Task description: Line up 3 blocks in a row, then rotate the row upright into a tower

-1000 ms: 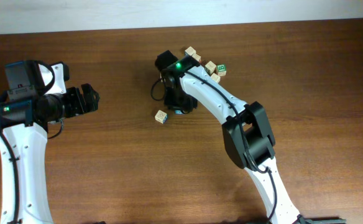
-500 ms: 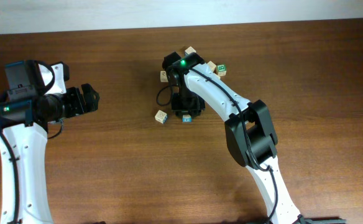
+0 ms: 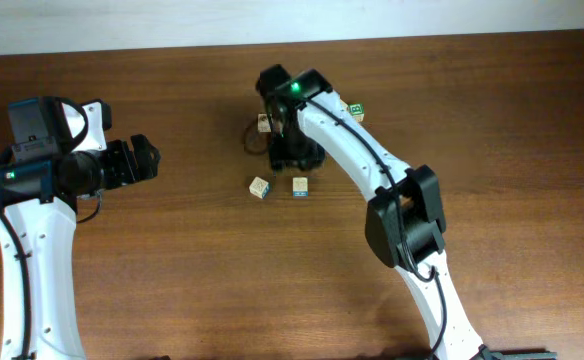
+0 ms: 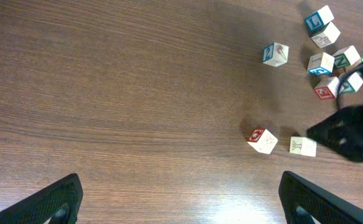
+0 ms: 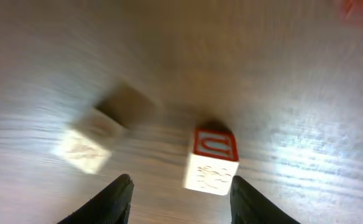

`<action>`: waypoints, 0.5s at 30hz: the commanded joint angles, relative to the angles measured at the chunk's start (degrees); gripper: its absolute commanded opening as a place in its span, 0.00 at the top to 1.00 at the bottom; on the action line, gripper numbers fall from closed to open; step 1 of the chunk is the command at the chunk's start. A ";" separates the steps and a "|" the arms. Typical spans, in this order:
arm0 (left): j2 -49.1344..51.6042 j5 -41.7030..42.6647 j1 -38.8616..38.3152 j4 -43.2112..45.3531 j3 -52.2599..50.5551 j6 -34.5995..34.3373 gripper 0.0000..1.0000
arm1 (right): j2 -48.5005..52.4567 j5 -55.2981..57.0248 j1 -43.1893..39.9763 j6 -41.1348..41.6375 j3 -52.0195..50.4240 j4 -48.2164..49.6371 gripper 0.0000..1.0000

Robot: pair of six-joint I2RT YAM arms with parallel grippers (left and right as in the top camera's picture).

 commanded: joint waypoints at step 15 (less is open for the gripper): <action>0.00 0.00 0.31 0.09 1.18 -0.79 0.01 | 2.03 5.35 7.52 25.35 -3.15 9.60 0.43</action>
